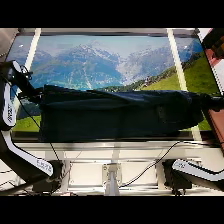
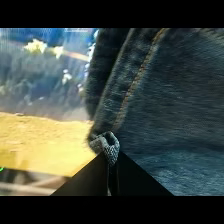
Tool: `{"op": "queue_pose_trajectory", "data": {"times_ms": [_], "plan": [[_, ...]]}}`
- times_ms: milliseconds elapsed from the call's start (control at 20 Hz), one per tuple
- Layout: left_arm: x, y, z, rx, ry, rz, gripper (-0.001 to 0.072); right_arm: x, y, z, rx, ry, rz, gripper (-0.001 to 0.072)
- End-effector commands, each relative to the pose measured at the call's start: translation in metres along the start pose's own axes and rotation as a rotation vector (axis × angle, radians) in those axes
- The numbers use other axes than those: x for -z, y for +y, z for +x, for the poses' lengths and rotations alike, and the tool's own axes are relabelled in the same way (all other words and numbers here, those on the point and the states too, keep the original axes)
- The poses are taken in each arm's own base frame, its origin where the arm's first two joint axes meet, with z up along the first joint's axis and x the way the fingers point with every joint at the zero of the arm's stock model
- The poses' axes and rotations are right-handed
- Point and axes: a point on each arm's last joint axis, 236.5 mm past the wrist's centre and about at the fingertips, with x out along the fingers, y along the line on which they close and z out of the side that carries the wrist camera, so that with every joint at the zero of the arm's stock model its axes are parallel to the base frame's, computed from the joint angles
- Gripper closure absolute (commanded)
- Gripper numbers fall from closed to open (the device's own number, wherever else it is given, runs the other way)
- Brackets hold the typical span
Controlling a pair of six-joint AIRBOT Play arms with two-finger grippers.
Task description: Fold the clothes and pants, and hang the long-sleeved shirts on hangers.
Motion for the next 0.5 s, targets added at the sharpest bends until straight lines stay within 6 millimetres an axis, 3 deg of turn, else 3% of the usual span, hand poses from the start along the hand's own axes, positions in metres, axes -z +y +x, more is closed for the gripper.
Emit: {"op": "queue_pose_trajectory", "data": {"times_ms": [0,100,250,350,450], "plan": [[0.008,0.011,0.006,-0.067,0.053,0.024,0.0691,0.029,-0.010,-0.002,0.042,0.123,-0.034,0.0661],[0.001,0.014,0.005,-0.076,0.024,0.022,0.0691,0.028,-0.010,-0.002,0.041,0.122,-0.033,0.0661],[-0.028,0.017,-0.014,-0.096,-0.145,0.009,0.0691,0.028,-0.009,-0.002,0.037,0.118,-0.030,0.0661],[-0.055,0.019,-0.044,-0.097,-0.324,-0.036,0.0691,0.027,-0.008,-0.001,0.032,0.115,-0.028,0.0661],[-0.081,0.021,-0.086,-0.094,-0.516,-0.068,0.0691,0.027,-0.008,-0.001,0.034,0.114,-0.028,0.0661]]}}
